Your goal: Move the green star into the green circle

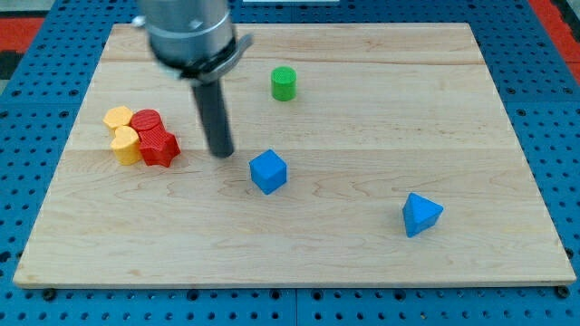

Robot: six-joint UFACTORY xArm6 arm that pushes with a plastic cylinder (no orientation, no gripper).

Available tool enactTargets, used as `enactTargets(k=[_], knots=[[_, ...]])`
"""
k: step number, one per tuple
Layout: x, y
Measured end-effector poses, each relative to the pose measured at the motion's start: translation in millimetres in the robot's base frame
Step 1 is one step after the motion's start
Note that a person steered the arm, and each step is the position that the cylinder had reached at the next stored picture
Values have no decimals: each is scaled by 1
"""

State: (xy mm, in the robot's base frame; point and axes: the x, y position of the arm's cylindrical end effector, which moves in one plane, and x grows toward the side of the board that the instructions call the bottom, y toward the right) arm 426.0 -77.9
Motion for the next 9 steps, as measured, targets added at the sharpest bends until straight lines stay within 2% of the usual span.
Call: enactTargets(k=[1,2,3,5,6,7,8,9], knots=[[-19,-23],[-62,-107],[-113,-102],[-159,-168],[-212,-98],[-176,-92],[-164,-18],[-164,23]])
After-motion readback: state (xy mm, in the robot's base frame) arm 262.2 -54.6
